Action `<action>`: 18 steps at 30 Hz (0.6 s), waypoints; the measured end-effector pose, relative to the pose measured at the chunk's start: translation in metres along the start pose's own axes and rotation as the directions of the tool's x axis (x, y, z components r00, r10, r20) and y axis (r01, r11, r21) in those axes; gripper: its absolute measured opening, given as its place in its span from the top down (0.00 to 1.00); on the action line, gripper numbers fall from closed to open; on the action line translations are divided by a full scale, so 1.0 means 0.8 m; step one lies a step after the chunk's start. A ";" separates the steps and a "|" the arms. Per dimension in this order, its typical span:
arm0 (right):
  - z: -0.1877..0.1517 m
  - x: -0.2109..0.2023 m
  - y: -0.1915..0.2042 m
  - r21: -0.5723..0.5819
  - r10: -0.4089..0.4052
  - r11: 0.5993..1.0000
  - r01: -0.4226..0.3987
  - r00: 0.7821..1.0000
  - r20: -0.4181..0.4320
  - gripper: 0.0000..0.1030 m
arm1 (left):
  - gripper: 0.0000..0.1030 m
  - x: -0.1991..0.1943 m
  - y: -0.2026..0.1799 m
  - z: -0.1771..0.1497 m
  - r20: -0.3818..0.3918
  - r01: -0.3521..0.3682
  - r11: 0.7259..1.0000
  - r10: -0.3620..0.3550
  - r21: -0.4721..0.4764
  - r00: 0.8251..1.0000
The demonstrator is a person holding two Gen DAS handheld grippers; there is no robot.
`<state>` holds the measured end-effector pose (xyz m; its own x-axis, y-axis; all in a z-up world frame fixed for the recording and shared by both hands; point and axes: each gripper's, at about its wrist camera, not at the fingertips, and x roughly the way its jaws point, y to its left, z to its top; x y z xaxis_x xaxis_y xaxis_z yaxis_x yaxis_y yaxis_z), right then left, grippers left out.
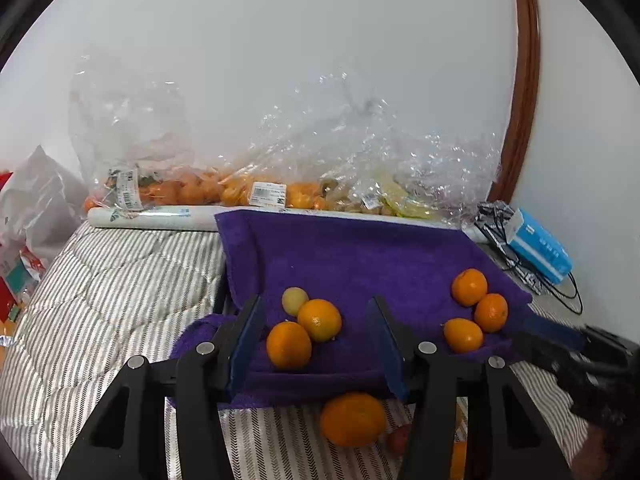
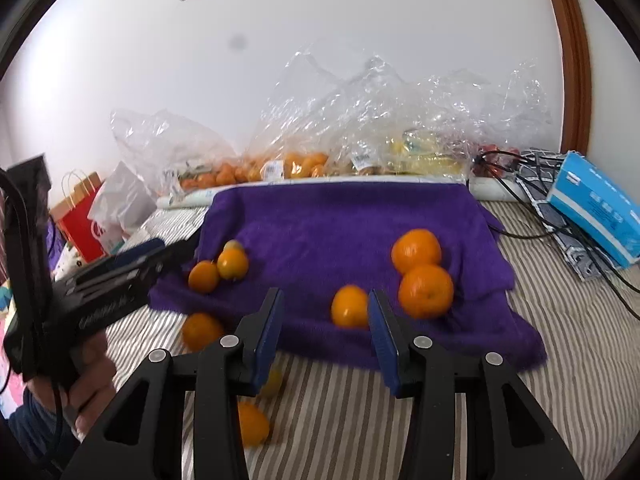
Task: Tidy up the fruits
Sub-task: 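Withdraw both grippers from the towel back toward the fruit cluster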
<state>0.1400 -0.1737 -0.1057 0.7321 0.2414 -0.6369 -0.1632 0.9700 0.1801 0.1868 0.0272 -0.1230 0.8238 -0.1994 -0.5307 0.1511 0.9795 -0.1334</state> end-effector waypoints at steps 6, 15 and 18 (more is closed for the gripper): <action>-0.023 -0.027 0.020 -0.014 -0.064 0.998 0.064 0.998 0.000 0.57 | 0.50 -0.009 0.014 -0.005 0.007 -0.026 1.000 0.026 -0.012 1.000; -0.071 -0.014 0.051 -0.029 -0.008 1.000 0.005 0.995 -0.100 0.57 | 0.46 -0.039 0.061 -0.044 -0.059 -0.081 0.996 0.078 -0.043 0.995; -0.074 -0.001 0.063 -0.065 -0.024 0.998 0.016 0.992 -0.125 0.57 | 0.45 -0.048 0.077 -0.051 -0.078 -0.065 0.995 0.059 -0.080 0.995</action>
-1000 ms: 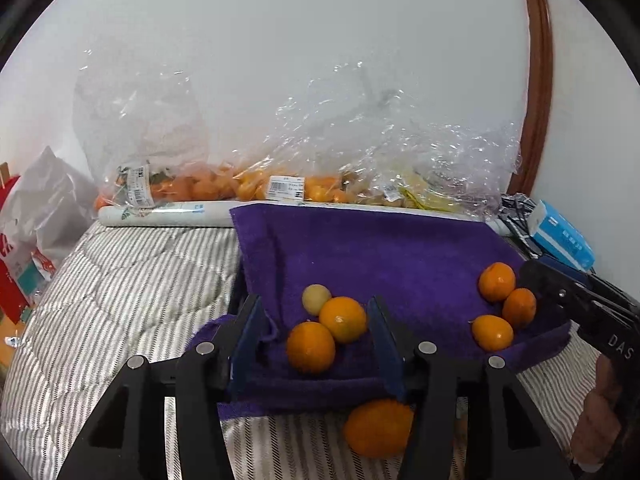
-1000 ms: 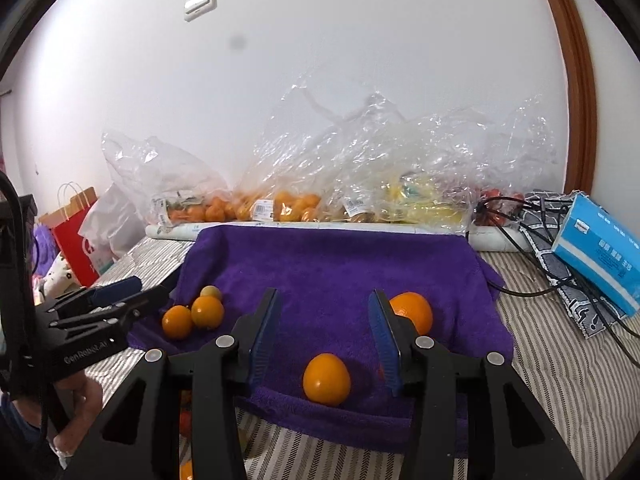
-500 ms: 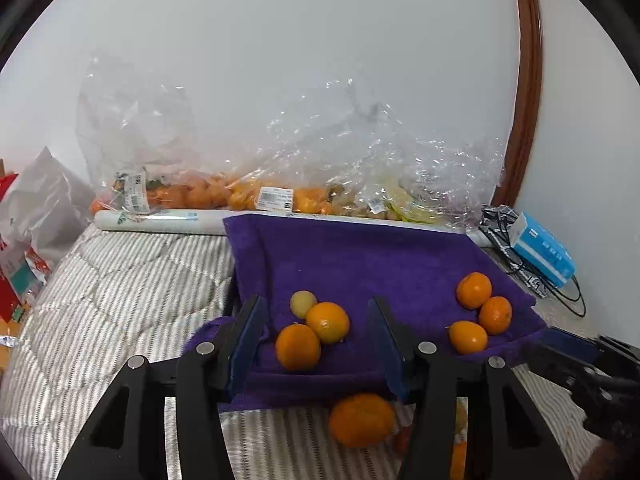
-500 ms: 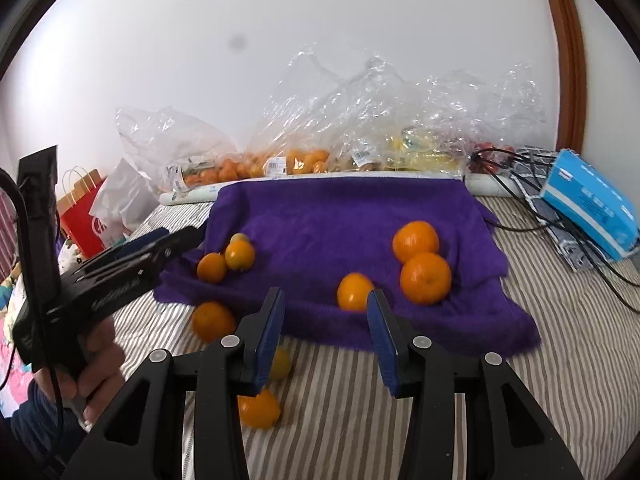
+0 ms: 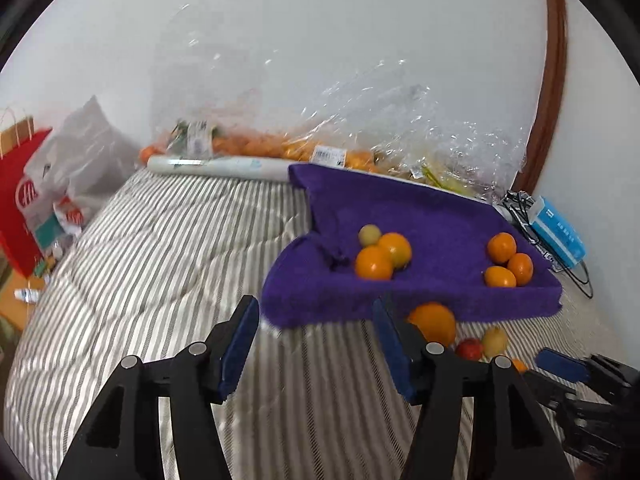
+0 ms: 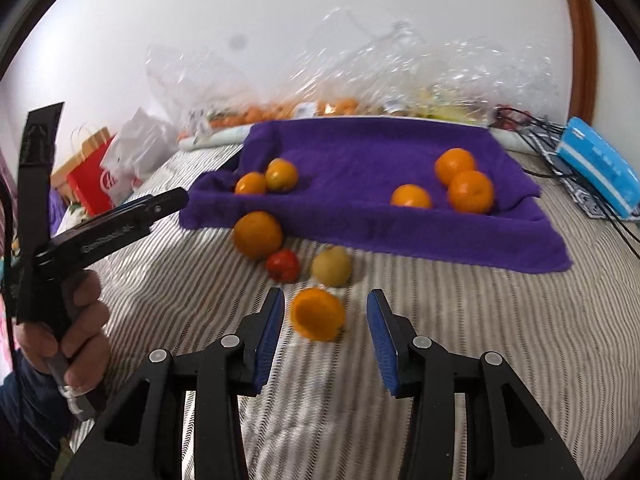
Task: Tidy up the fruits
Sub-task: 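Withdraw both grippers from the towel back toward the fruit cluster, then grasp an orange with the right gripper while the left gripper grasps a large orange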
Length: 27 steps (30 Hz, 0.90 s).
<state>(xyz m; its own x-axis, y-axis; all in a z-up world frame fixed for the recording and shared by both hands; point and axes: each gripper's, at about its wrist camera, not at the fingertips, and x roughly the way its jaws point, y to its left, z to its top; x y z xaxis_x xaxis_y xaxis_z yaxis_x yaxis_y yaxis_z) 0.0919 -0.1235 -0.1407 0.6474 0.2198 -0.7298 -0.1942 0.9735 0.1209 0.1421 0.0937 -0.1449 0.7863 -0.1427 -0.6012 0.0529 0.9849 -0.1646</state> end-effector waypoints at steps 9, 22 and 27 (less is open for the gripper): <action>-0.004 0.008 0.009 -0.073 -0.034 0.997 0.034 0.999 -0.006 0.68 | 0.43 -0.001 -0.004 -0.005 -0.015 0.054 0.998 -0.053 0.018 0.998; -0.004 0.002 -0.028 -0.087 0.027 0.996 -0.028 1.000 -0.007 0.67 | 0.43 0.006 -0.023 -0.011 -0.079 0.151 0.986 -0.146 0.067 0.986; -0.006 0.028 -0.012 -0.145 0.016 0.989 -0.031 0.994 -0.104 0.68 | 0.43 0.011 -0.022 -0.012 -0.103 0.149 0.987 -0.143 0.055 0.984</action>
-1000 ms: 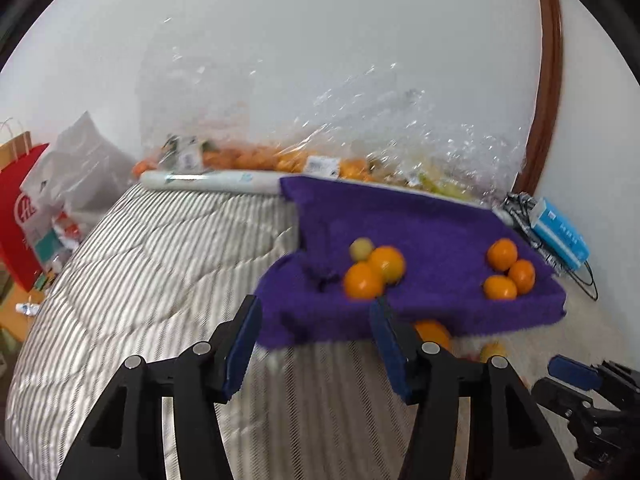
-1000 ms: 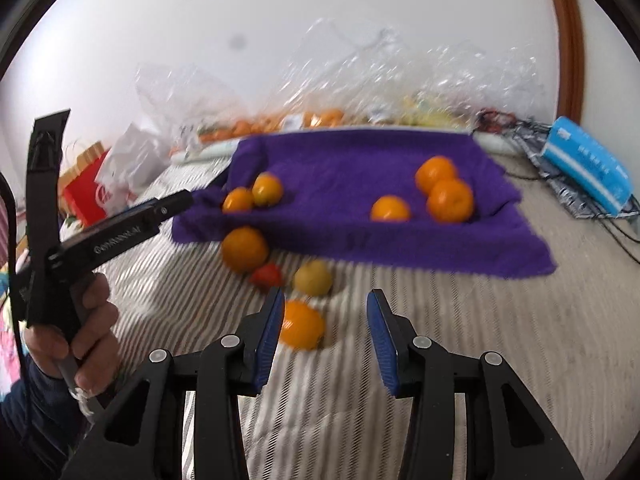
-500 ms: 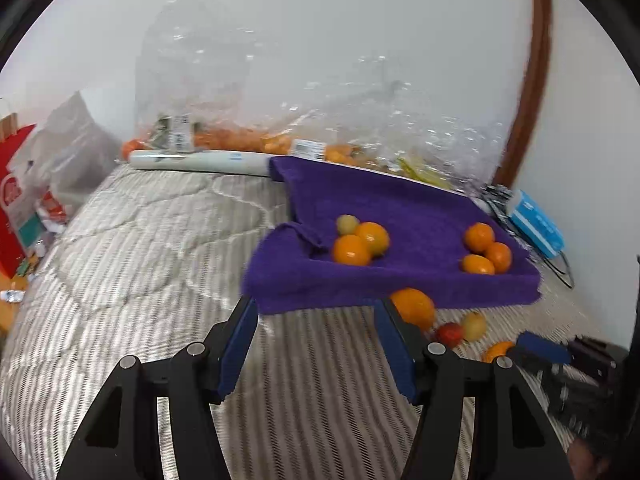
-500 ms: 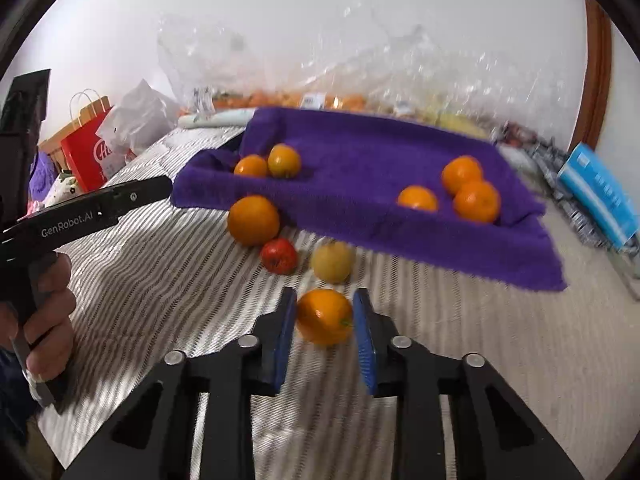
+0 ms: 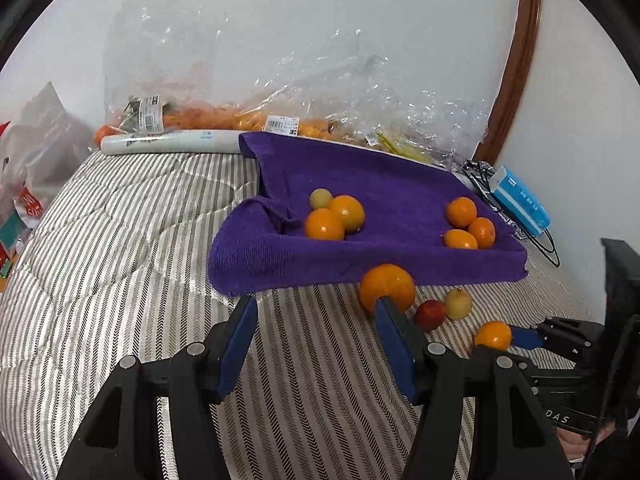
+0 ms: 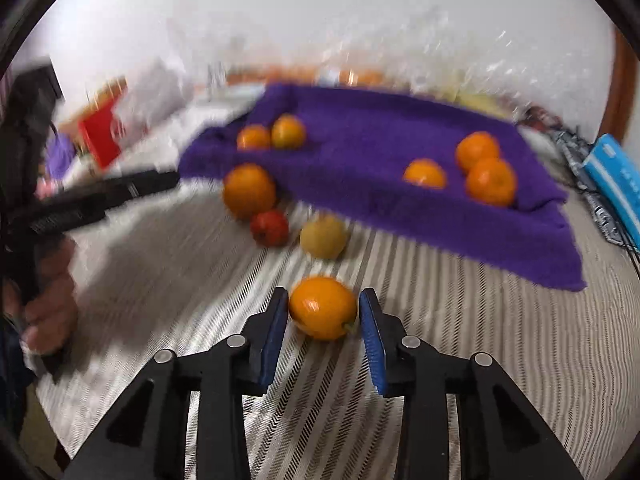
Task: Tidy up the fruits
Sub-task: 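Grasp an orange with the right gripper while the left gripper grasps a large orange, then lift both held oranges off the mattress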
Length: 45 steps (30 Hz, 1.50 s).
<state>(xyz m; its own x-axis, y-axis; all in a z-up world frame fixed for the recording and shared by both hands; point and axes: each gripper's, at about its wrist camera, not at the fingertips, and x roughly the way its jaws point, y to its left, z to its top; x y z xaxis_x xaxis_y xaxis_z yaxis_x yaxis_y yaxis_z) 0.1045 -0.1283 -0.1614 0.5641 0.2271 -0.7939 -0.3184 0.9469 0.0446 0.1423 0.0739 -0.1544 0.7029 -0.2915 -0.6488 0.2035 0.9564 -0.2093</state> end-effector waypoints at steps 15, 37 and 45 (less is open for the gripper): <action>-0.005 -0.045 -0.086 0.096 -0.046 0.995 0.029 0.982 0.182 0.68 | 0.43 0.063 -0.069 0.015 -0.126 0.025 0.999 -0.021 0.028 0.992; -0.006 -0.034 -0.105 0.154 0.084 0.982 -0.108 0.984 0.155 0.68 | 0.62 0.072 -0.059 0.011 -0.134 -0.012 1.000 0.009 -0.017 0.991; -0.007 -0.037 -0.105 0.155 0.099 0.980 -0.127 0.979 0.176 0.68 | 0.62 0.056 -0.067 0.012 -0.059 0.028 1.000 -0.028 0.002 0.998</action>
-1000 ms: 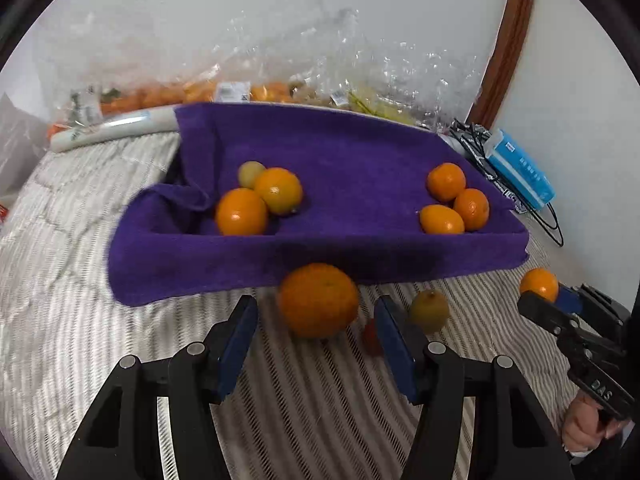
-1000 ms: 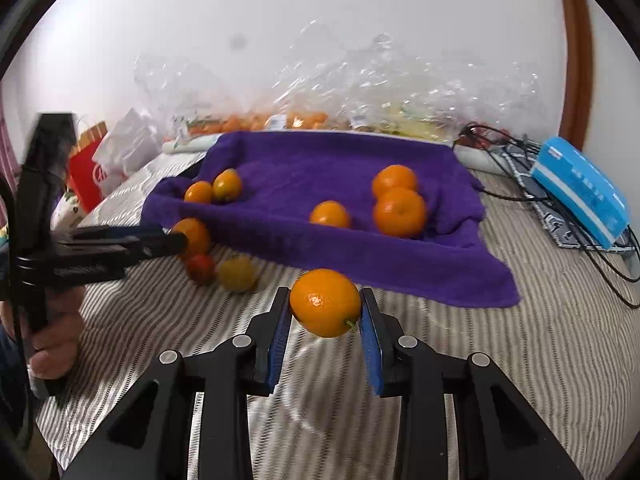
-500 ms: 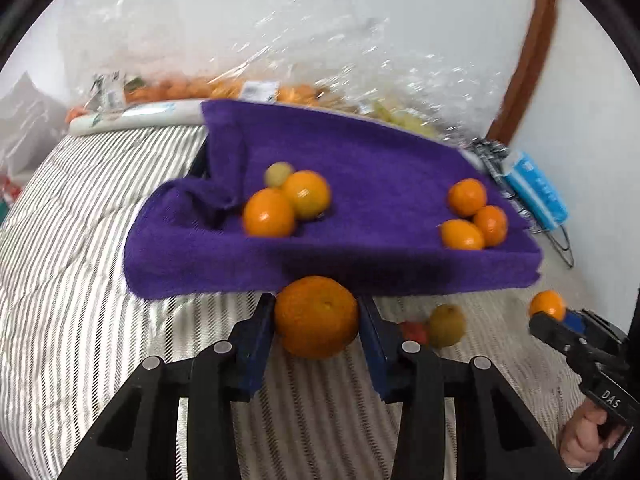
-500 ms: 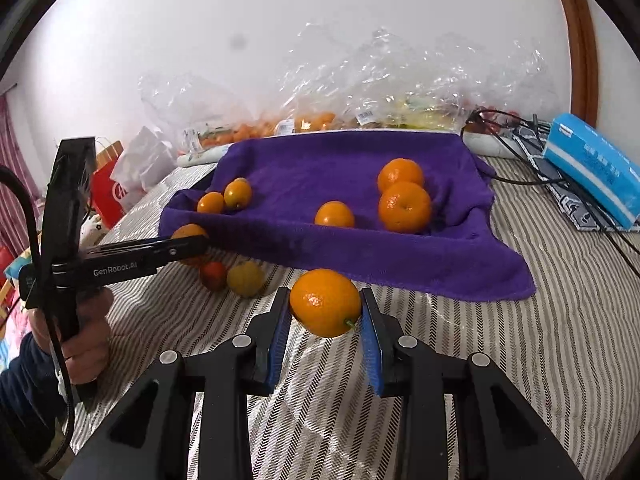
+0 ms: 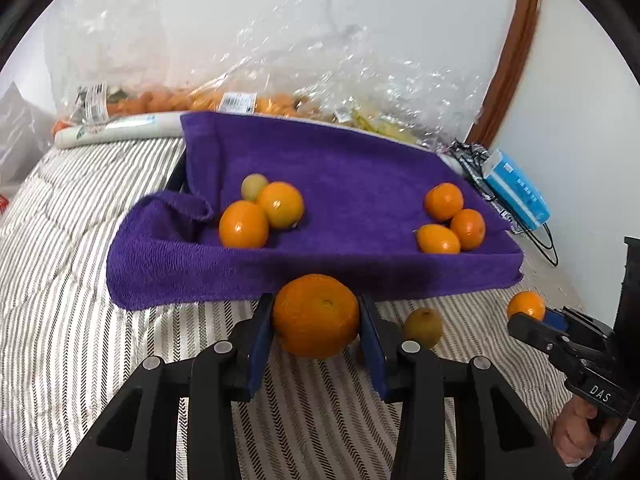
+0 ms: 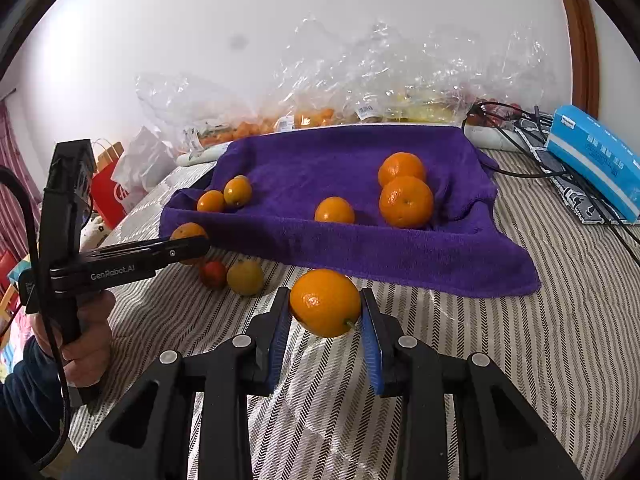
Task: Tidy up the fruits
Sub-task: 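Lift both held oranges off the mattress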
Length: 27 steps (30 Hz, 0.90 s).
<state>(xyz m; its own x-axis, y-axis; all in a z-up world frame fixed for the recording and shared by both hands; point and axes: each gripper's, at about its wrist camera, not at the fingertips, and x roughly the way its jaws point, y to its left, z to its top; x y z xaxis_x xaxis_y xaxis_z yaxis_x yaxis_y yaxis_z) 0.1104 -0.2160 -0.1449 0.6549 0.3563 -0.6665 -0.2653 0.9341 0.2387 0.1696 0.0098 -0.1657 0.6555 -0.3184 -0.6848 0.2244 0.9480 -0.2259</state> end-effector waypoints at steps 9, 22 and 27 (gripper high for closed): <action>0.000 -0.006 0.003 -0.002 0.019 1.000 -0.018 1.000 0.025 0.68 | 0.62 -0.013 -0.007 0.001 0.058 -0.005 1.000 0.004 0.027 0.998; -0.001 -0.010 -0.003 0.038 0.005 0.999 -0.007 0.999 0.054 0.68 | 0.62 -0.021 -0.015 0.000 0.111 0.000 0.999 -0.005 0.046 0.994; -0.002 -0.012 -0.001 0.037 0.003 0.999 -0.005 0.998 0.060 0.68 | 0.62 -0.021 -0.011 0.000 0.109 0.006 1.000 -0.009 0.027 0.994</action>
<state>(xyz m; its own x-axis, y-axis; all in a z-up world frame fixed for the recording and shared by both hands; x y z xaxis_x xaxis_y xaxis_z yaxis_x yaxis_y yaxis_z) 0.1035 -0.2205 -0.1398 0.6957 0.3593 -0.6220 -0.2422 0.9325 0.2678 0.1563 0.0068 -0.1524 0.7284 -0.3256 -0.6028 0.2478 0.9455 -0.2114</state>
